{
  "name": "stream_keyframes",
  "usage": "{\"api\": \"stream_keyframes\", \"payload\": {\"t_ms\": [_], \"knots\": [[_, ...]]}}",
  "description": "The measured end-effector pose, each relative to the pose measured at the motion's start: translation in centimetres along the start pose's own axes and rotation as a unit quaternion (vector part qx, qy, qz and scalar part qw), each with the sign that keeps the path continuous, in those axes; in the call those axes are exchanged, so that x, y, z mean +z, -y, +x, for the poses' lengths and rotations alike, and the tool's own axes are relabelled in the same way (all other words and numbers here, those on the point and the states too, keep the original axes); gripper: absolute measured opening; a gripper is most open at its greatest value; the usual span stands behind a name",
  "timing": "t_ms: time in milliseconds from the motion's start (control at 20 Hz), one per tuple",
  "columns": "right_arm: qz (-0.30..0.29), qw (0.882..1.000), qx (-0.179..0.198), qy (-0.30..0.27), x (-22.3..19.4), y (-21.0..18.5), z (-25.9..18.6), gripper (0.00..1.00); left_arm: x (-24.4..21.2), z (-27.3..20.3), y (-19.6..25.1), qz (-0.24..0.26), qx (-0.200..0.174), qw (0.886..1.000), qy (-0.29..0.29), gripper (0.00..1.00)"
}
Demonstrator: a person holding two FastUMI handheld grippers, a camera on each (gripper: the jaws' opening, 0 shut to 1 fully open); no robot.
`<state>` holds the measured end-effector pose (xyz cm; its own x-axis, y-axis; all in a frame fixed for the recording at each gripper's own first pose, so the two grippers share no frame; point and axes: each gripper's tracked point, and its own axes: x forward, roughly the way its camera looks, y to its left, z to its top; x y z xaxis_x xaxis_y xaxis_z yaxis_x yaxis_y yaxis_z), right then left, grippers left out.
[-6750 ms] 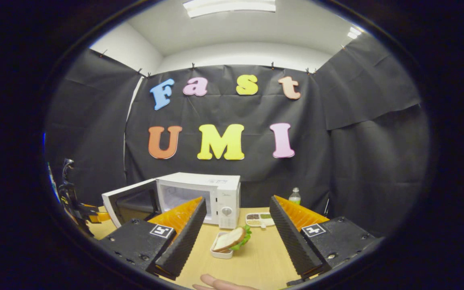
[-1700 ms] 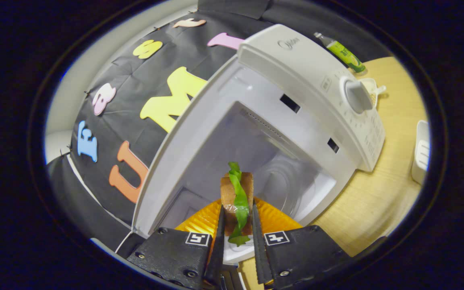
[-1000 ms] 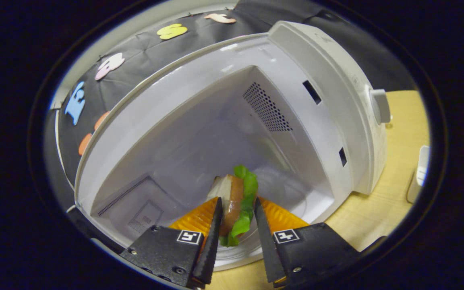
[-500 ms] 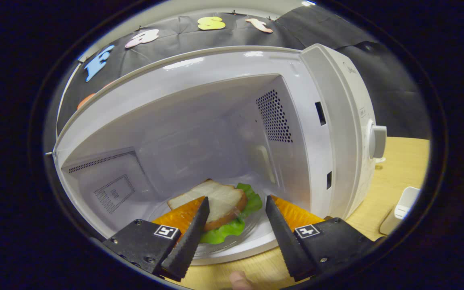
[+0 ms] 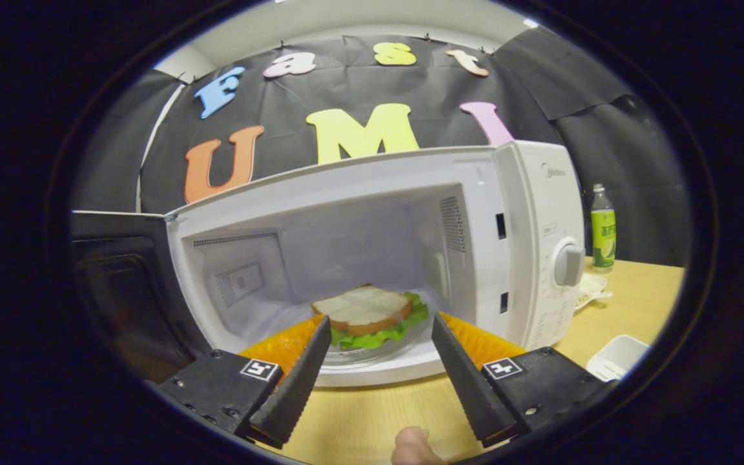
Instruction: Open the microwave oven with the left hand, put the food in, and close the microwave oven.
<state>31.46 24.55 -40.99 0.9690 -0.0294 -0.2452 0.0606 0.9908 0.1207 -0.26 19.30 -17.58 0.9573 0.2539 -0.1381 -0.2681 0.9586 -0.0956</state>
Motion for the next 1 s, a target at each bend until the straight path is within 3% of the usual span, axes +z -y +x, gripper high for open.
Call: {"api": "stream_keyframes", "payload": {"t_ms": [250,450,500,550,600,650,700,750,850,900,950,1000], "knots": [[-0.002,1.000,-0.013,-0.004,0.4,4.1,-3.7,0.91,-0.4,1.3,-2.1,0.008,0.014,1.000,0.007,0.95],[0.018,0.999,0.036,-0.010,3.2,4.6,-7.7,0.92,-1.3,3.2,-3.4,0.000,0.005,1.000,0.007,0.95],[0.016,0.999,0.049,-0.010,4.1,4.5,-9.0,1.00,-1.7,3.6,-3.7,-0.005,-0.002,1.000,0.005,0.94],[0.016,0.998,0.067,-0.010,5.2,4.3,-10.3,0.92,-2.1,4.0,-3.9,-0.013,-0.009,1.000,0.003,0.81],[0.012,0.997,0.079,-0.008,6.3,4.2,-11.8,0.91,-2.5,4.3,-4.1,-0.018,-0.014,1.000,0.003,0.92],[0.006,0.997,0.083,0.000,7.7,4.6,-13.2,0.92,-2.8,4.7,-4.6,-0.024,-0.013,1.000,0.005,0.75],[-0.003,0.996,0.087,0.004,9.1,4.9,-14.9,1.00,-2.9,5.3,-5.1,-0.026,-0.009,1.000,0.010,0.82],[-0.013,0.995,0.097,0.008,10.4,5.1,-16.6,1.00,-3.0,5.7,-5.4,-0.030,-0.009,0.999,0.015,0.65],[-0.040,0.990,0.136,0.007,12.9,5.0,-20.3,1.00,-3.6,6.4,-5.0,-0.030,-0.024,0.999,0.017,0.70],[-0.049,0.988,0.148,0.016,14.5,5.6,-22.3,1.00,-3.9,6.9,-5.2,-0.021,-0.025,0.999,0.019,0.54],[-0.053,0.986,0.153,0.031,16.3,6.8,-24.0,1.00,-4.3,7.3,-5.2,-0.012,-0.023,1.000,0.016,0.60],[-0.061,0.986,0.149,0.040,17.8,7.8,-25.5,1.00,-4.8,7.4,-5.3,-0.004,-0.021,1.000,0.012,0.49]]}}
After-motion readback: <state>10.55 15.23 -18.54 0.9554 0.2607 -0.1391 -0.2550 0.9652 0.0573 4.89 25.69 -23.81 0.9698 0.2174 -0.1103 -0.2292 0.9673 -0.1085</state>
